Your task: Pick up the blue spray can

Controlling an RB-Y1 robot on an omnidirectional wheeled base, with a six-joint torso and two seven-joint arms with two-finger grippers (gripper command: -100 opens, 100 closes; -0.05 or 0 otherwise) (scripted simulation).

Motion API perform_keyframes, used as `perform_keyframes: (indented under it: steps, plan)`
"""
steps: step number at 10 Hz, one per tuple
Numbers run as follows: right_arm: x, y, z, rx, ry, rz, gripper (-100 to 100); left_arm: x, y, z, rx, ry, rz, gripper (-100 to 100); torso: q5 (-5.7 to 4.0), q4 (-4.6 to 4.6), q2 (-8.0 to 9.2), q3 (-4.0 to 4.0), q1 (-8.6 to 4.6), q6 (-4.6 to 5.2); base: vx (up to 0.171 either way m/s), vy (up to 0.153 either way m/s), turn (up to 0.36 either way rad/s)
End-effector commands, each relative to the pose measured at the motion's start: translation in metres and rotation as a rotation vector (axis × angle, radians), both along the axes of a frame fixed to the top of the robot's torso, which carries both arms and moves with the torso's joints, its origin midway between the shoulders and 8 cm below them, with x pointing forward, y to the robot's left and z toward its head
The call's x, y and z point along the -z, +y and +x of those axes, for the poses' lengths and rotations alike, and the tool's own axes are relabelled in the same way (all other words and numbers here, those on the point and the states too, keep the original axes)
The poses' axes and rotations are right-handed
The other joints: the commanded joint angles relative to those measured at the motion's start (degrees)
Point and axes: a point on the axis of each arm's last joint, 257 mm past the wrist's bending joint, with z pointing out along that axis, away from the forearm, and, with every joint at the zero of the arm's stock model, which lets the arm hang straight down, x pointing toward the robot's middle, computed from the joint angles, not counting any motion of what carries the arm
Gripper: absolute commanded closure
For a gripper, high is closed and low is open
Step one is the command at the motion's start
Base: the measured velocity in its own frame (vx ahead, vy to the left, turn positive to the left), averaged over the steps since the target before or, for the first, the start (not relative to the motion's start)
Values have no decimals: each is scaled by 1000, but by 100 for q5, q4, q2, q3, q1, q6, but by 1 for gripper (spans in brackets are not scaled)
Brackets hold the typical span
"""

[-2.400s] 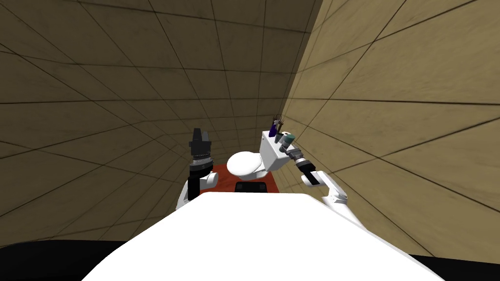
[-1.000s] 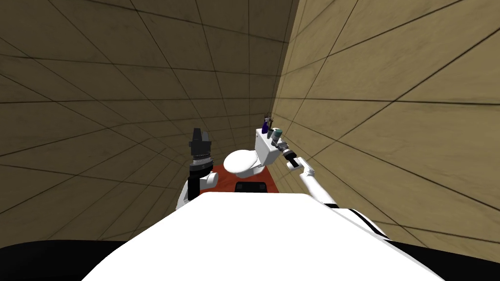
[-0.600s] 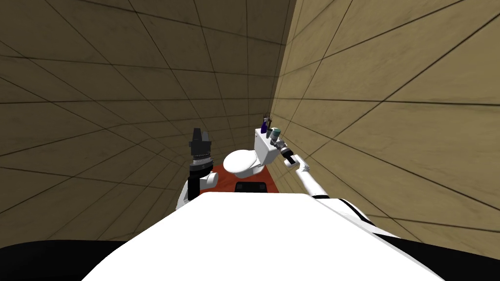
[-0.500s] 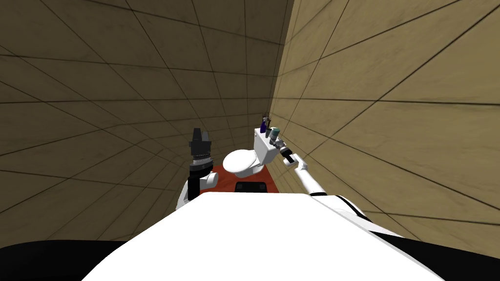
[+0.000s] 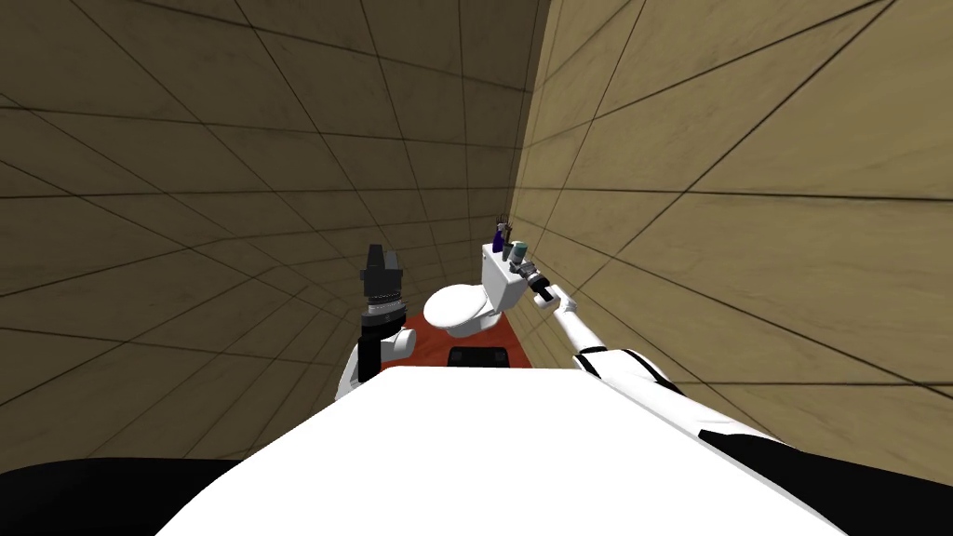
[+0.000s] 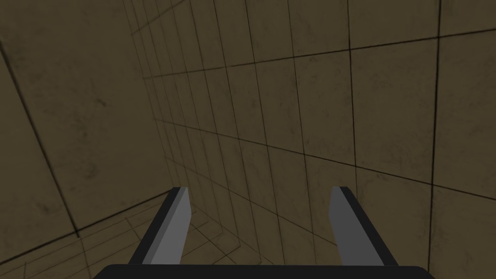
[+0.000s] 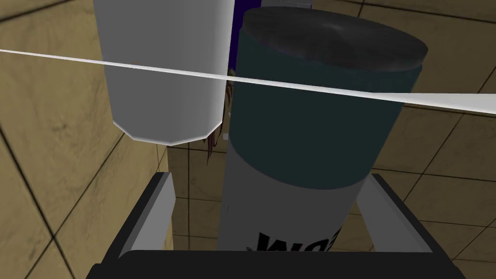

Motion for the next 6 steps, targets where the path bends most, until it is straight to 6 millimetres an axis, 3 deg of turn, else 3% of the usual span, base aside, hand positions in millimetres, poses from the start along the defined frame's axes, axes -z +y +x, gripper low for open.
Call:
perform_keyframes:
  steps: [1, 4, 5, 6]
  plan:
    - [0, 24, 9, -38, -1, -10, -100, 0, 0, 0, 0, 0, 0, 0, 0, 0, 0, 0, 0, 0, -57, -12, -202]
    - [-7, 23, 25, -29, 1, -16, -100, 0, 0, 0, 0, 0, 0, 0, 0, 2, 8, 5, -1, -1, -31, -9, -19]
    - [-7, 47, 30, -67, -2, -29, -100, 0, 0, 0, 0, 0, 0, 0, 0, 0, -1, -1, 1, 0, -38, -12, -196]
    - [-15, 48, 37, -67, -8, -32, -100, 0, 0, 0, 0, 0, 0, 0, -1, 0, 7, 3, -2, 4, -66, -7, -113]
